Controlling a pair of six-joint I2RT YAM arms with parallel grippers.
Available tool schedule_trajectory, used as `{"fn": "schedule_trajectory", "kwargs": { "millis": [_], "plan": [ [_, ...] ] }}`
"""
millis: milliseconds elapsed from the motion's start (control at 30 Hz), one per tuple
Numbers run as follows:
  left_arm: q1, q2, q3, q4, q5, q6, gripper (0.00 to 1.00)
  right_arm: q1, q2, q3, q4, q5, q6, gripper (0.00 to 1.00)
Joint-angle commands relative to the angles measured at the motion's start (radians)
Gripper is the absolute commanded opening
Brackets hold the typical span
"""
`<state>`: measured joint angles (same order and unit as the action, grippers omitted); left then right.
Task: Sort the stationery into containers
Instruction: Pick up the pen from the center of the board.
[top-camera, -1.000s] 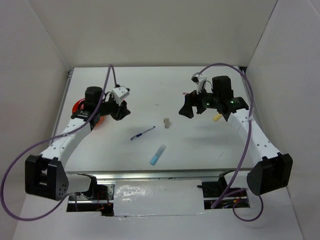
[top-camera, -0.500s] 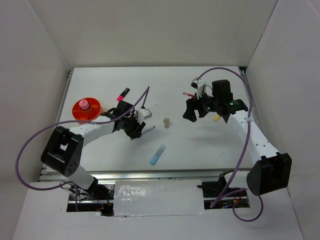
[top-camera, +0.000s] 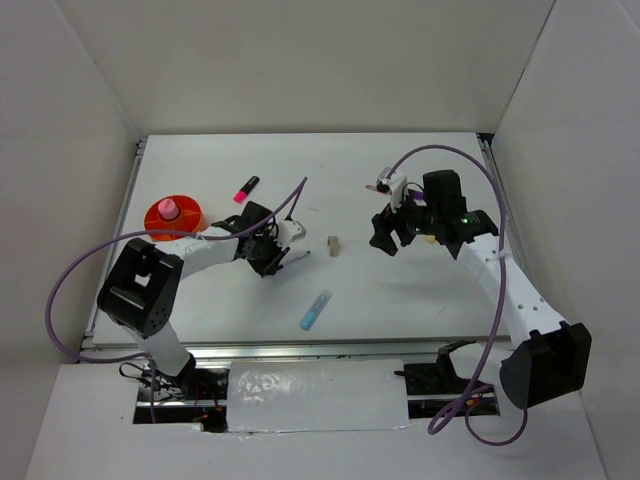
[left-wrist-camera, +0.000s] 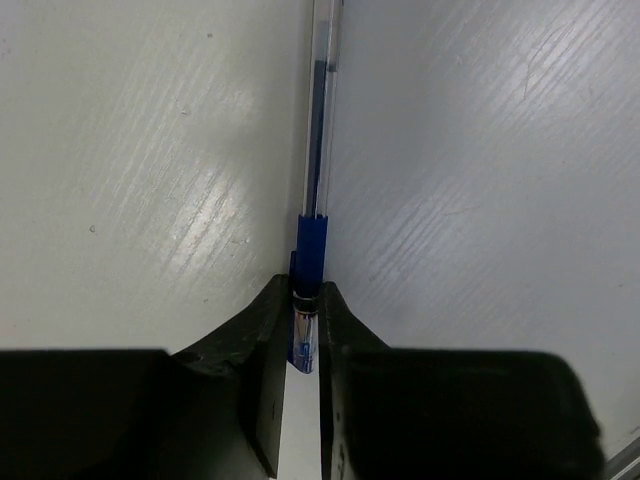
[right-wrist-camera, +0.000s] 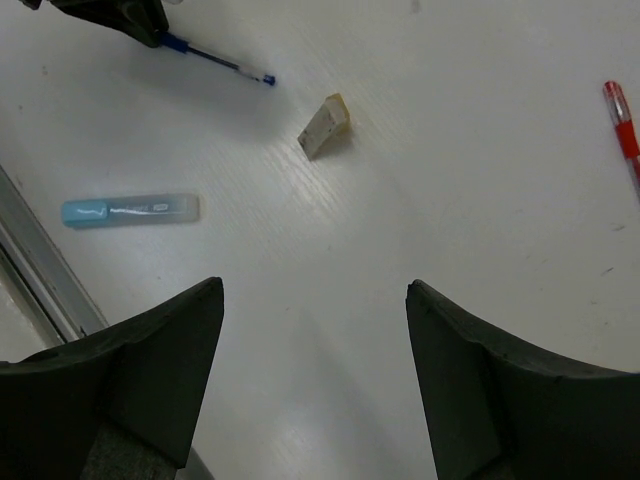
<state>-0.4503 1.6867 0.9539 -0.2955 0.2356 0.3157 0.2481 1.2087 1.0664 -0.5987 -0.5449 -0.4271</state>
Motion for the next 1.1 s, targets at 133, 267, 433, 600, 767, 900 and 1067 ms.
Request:
{"fn": "schedule_trajectory", "kwargs": {
  "millis": [133,267,433,600,767,900,1067],
  "plan": [
    [0.019,-0.068,-0.046,-0.048,0.106,-0.023,0.1,0.117,-0.081,-0.029,0.063,0.092,-0.17,0.79],
    [0.053,-0.142,-0.043,-0.083,0.255,-0.104,0.0,0.177,-0.071,-0.008,0.056,0.111,-0.214,0.79],
    [0.136,-0.248,-0.014,-0.139,0.439,-0.226,0.0,0.221,-0.069,0.004,0.06,0.149,-0.268,0.79],
    [0.165,-0.292,0.011,-0.241,0.625,-0.305,0.0,0.316,-0.093,0.007,0.079,0.175,-0.415,0.79],
    [0.153,-0.396,-0.04,-0.254,0.624,-0.424,0.0,0.43,-0.083,0.012,0.1,0.191,-0.631,0.8],
    [0.142,-0.443,-0.029,-0.294,0.617,-0.48,0.0,0.52,-0.037,0.027,0.139,0.198,-0.696,0.81],
    [0.134,-0.455,0.003,-0.352,0.657,-0.468,0.0,0.609,0.025,0.029,0.143,0.23,-0.779,0.83]
  ]
}}
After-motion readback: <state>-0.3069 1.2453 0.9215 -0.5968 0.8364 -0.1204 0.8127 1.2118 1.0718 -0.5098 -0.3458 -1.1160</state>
